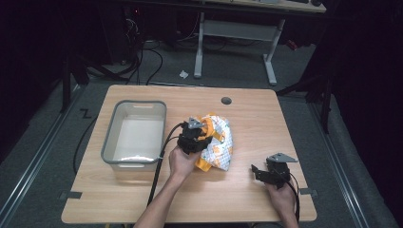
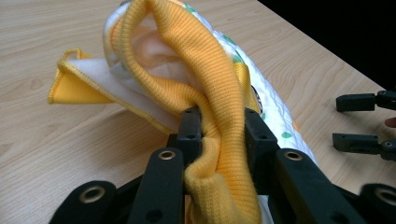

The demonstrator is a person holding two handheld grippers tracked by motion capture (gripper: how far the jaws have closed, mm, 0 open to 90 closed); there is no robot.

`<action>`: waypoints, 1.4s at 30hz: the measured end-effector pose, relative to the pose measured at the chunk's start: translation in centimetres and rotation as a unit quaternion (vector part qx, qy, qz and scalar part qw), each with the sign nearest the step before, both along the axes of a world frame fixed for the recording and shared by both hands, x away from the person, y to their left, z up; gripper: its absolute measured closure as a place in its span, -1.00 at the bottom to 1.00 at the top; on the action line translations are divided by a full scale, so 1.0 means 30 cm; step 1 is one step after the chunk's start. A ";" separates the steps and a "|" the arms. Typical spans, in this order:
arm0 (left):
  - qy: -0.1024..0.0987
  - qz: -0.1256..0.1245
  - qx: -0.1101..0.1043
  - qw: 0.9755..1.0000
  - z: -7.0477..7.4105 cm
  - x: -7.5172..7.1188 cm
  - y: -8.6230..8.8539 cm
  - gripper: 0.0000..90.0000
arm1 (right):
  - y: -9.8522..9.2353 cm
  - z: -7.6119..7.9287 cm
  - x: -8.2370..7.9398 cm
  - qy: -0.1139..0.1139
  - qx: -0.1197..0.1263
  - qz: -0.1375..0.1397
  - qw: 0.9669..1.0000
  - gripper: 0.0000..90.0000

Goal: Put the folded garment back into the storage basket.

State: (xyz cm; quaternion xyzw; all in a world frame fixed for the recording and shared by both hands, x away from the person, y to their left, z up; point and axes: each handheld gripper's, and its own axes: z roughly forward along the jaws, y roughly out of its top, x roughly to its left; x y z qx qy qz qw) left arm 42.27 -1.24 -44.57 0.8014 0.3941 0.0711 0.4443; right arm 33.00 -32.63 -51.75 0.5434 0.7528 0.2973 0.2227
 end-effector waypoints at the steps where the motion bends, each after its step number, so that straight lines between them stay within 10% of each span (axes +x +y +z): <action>1: -0.001 0.000 0.000 1.000 0.003 -0.003 0.004 0.61 | 0.000 0.000 0.000 0.000 0.000 0.000 1.000 -0.36; 42: -0.012 0.010 -0.046 0.999 0.154 -0.058 0.232 0.61 | 0.001 0.000 -0.001 0.000 0.000 0.000 1.000 -0.37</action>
